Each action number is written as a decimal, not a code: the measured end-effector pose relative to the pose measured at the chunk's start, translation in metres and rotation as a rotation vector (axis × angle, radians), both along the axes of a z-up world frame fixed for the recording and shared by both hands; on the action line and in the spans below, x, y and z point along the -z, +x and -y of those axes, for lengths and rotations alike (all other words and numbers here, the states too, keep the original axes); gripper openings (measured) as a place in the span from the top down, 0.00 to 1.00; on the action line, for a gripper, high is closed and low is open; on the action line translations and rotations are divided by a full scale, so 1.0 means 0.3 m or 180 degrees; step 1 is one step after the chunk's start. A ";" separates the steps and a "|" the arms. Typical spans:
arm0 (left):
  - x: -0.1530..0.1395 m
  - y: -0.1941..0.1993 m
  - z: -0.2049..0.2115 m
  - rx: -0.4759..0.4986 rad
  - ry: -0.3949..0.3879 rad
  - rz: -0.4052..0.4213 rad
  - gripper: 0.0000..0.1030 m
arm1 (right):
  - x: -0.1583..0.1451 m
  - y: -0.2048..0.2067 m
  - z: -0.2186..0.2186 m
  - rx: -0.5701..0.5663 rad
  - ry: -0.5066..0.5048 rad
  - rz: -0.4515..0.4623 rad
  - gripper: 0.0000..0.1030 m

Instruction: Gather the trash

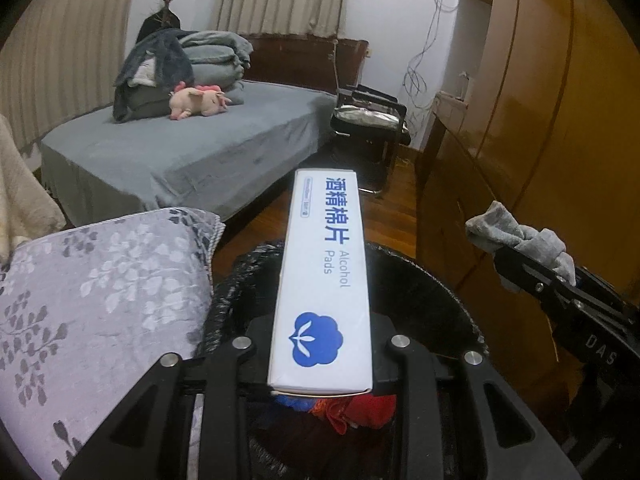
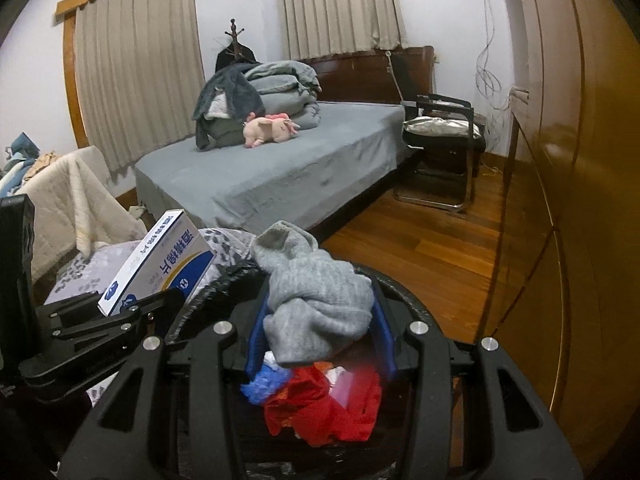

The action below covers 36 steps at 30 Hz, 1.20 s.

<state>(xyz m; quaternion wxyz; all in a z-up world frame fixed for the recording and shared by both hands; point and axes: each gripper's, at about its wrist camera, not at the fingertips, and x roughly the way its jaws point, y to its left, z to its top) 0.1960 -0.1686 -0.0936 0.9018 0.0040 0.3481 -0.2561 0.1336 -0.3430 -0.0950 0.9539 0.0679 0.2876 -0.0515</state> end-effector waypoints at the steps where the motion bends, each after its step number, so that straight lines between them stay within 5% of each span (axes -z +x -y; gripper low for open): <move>1: 0.007 0.005 0.009 0.0016 0.0004 -0.0013 0.70 | 0.008 0.007 0.004 0.0005 -0.0001 -0.0019 0.56; 4: 0.030 0.023 0.035 0.0055 0.0033 -0.0052 0.69 | 0.043 0.030 0.020 0.0039 -0.0005 -0.0073 0.56; 5: 0.037 0.033 0.040 0.0084 0.0020 -0.0075 0.60 | 0.051 0.037 0.022 0.0051 -0.0003 -0.0087 0.54; 10: 0.053 0.055 0.038 0.0070 0.0019 -0.0111 0.35 | 0.086 0.064 0.051 0.0125 0.0013 -0.0127 0.29; 16: 0.027 0.047 -0.015 -0.0059 0.0052 -0.0063 0.22 | 0.054 0.044 0.051 0.0128 0.0041 -0.0065 0.12; 25: -0.064 -0.065 -0.148 -0.0278 0.0077 0.0052 0.09 | -0.060 -0.043 -0.028 -0.0144 0.0052 0.0030 0.06; 36: -0.167 -0.234 -0.303 -0.0589 0.0010 0.0160 0.06 | -0.190 -0.183 -0.153 -0.0405 -0.0034 0.0182 0.05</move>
